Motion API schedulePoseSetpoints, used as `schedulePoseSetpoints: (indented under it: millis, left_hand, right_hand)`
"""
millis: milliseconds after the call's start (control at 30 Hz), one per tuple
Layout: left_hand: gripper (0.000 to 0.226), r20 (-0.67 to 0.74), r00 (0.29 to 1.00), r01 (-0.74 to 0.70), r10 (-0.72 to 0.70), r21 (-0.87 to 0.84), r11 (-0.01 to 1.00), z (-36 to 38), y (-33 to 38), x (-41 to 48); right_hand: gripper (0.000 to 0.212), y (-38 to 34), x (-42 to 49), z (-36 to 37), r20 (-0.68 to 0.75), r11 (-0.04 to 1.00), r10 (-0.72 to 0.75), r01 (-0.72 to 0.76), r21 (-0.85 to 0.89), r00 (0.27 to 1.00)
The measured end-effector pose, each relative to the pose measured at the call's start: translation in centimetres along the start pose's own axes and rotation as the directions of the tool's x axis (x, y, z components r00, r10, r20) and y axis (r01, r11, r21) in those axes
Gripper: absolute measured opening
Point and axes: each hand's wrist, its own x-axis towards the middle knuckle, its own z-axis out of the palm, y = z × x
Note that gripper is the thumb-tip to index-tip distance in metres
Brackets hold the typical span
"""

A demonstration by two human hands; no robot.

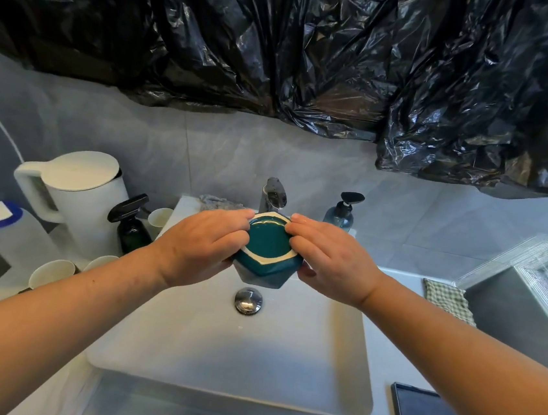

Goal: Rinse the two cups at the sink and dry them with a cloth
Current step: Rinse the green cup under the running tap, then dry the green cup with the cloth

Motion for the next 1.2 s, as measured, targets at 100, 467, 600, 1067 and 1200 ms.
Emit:
schedulePoseSetpoints:
  millis: [100, 467, 600, 1067, 1200]
  left_hand:
    - [0.048, 0.034, 0.999, -0.004, 0.004, 0.01, 1.0, -0.4, 0.2, 0.1]
    - [0.059, 0.07, 0.998, 0.005, -0.006, 0.013, 1.0, -1.0, 1.0, 0.4]
    - [0.06, 0.074, 0.995, 0.068, -0.067, -0.02, 0.997, -0.9, 1.2, 0.0]
    - [0.056, 0.642, 0.457, 0.882, -0.615, -0.416, 0.22, -4.8, 3.2, 0.0]
    - [0.058, 0.761, 0.337, 0.878, -0.555, -0.467, -0.107, -5.4, 2.6, -1.5]
  right_hand:
    - [0.029, -0.2, -0.1, -0.2, -0.001, 1.0, -0.004, 0.004, 0.0, 1.0]
    - [0.044, -0.8, -0.2, -1.0, 0.02, 1.0, 0.005, -0.004, -0.014, 1.0]
    - [0.056, -1.4, 0.0, -1.5, -0.007, 0.999, 0.024, -0.024, 0.033, 1.0]
    - [0.054, -4.9, 0.9, -2.3, 0.555, 0.282, 0.508, -0.736, 0.616, 0.659]
    - [0.039, -5.4, 1.9, -0.9, 0.737, -0.183, 0.408, -0.743, 0.644, 0.539]
